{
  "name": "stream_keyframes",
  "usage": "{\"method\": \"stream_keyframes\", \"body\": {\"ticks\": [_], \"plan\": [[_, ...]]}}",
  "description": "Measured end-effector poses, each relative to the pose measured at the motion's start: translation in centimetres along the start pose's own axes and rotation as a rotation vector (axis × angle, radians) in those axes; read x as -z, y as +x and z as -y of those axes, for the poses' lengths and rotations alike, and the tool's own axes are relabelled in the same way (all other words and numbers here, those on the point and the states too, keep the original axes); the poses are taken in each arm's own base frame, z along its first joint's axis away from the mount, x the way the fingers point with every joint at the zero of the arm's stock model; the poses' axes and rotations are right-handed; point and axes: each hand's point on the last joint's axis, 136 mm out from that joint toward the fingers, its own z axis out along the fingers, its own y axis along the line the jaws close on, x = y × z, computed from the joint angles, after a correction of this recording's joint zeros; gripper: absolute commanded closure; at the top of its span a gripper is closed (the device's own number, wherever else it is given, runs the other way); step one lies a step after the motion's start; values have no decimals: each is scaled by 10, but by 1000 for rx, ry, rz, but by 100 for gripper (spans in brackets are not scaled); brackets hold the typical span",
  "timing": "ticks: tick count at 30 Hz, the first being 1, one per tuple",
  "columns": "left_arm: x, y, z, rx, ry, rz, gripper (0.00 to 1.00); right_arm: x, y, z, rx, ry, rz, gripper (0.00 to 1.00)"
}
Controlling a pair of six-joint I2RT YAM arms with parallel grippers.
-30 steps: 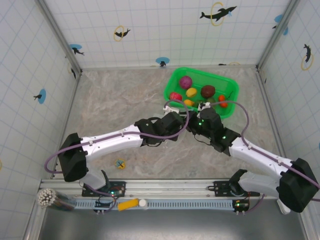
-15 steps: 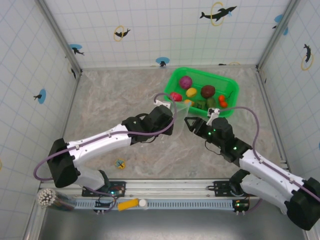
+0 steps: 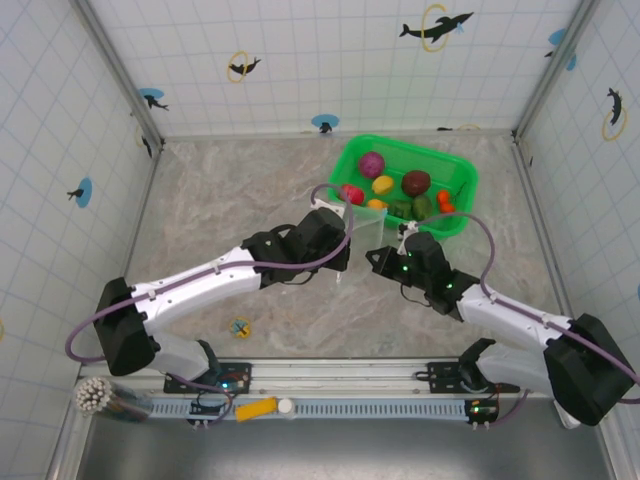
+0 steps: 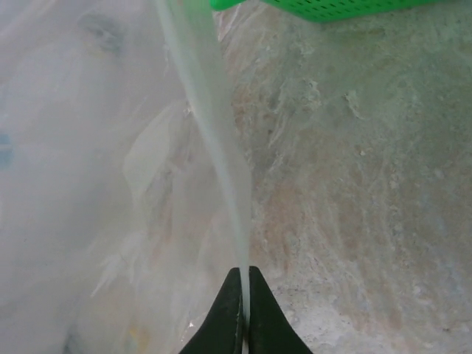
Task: Place the food in the zip-top bag and seal the zipper
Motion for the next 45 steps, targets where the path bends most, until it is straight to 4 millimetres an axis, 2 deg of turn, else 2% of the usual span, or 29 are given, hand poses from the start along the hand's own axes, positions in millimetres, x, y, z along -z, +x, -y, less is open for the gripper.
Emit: {"method": "stream_keyframes", "body": {"ticks": [2,4,6,12,15,18,26,31,37,40,45], "plan": [[4,-5,4,-5,8,-3,72,1,-6,-12,16,-16,12,97],[8,-12,8,-10,8,-2,55,4,-13,-26,35,-25,24,97],[11,-17,11,-24,5,-2,46,8,-18,-39,54,-32,33,97],[12,-27,16,-61,-20,-29,41,16,-17,-71,132,-5,29,97],[13,-34,17,-81,-46,-46,41,19,-19,-76,156,23,37,98],[16,-38,18,-93,-53,-46,43,21,-19,-76,172,28,37,98],[19,-27,10,-128,-84,-104,49,32,-20,-91,221,-14,18,98],[26,-28,6,-155,-116,-122,63,38,-28,-103,254,-21,23,98],[42,-39,1,-181,-162,-104,79,42,-37,-117,302,-25,29,98],[44,-40,-5,-194,-192,-103,84,39,-36,-113,325,-5,17,98],[47,-42,-15,-193,-228,-106,87,35,-36,-100,345,36,-1,97]]}}
